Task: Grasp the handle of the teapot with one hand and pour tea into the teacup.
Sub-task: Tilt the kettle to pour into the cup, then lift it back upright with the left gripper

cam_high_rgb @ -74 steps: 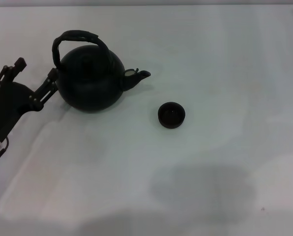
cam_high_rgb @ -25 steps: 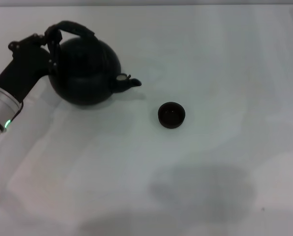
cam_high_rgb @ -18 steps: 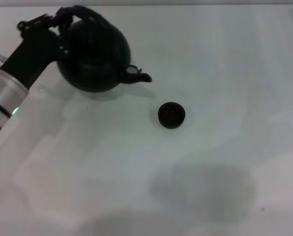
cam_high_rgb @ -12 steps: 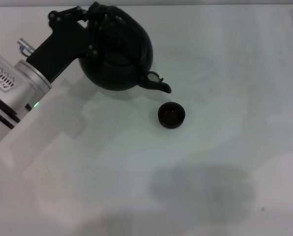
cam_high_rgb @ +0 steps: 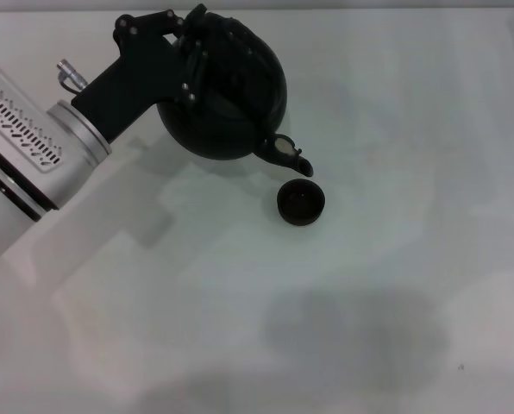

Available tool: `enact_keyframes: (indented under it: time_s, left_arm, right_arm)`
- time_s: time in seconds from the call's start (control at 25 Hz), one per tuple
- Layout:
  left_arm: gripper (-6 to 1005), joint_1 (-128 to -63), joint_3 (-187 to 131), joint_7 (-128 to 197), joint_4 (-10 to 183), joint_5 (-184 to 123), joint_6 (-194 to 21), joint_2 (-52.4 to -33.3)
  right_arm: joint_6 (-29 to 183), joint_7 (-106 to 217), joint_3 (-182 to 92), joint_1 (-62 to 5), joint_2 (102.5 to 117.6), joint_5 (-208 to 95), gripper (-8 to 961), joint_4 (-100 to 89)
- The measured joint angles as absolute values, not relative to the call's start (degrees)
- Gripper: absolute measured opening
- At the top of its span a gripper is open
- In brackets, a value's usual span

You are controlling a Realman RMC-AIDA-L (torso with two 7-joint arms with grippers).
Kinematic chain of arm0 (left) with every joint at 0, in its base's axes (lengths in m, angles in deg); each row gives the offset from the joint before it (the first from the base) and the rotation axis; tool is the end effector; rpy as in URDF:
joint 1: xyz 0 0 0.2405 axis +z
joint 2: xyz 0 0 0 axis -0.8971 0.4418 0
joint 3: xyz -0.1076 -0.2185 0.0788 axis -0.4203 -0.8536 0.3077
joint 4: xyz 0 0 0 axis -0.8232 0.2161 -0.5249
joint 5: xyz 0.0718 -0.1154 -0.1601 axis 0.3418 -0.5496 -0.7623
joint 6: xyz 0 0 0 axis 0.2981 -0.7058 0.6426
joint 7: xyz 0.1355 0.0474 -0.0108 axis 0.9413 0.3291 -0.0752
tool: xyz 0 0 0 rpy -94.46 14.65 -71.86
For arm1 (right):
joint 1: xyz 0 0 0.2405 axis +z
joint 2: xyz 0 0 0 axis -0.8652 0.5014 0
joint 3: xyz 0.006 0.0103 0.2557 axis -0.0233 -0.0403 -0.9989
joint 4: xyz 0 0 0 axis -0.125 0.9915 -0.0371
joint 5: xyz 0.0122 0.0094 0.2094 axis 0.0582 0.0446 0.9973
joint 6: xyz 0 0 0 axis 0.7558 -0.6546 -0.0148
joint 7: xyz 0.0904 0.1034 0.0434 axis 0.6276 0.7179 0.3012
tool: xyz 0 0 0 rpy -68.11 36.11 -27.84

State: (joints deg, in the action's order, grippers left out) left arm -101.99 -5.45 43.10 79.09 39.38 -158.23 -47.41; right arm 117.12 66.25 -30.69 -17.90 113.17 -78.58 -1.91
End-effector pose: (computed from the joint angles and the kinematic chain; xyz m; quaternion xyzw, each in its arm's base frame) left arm -0.2347 0.3399 -0.0624 -0.8319 0.0971 -0.2895 0.4634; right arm 0.3315 0.4228 0.0463 -0.5889 0.3483 0.2805 0.6731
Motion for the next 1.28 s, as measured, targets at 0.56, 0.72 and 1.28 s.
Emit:
enact_keyframes:
  time_s: [0.56, 0.72, 1.28]
  left_arm:
    - [90, -102.8, -5.4, 46.4, 79.0, 42.8, -156.8, -47.43]
    - [90, -103.3, -5.4, 47.0, 79.2, 43.1, -156.4, -47.43]
    - [92, -103.3, -5.5, 47.1, 80.8, 43.1, -154.8, -47.24]
  right_arm:
    - [117.1, 66.3, -30.7, -17.6, 113.24, -78.4, 865, -1.7]
    - [117.1, 66.3, -30.7, -17.5, 113.26, -78.4, 865, -1.7]
    - [117.1, 66.3, -30.8, -17.5, 113.26, -78.2, 865, -1.7]
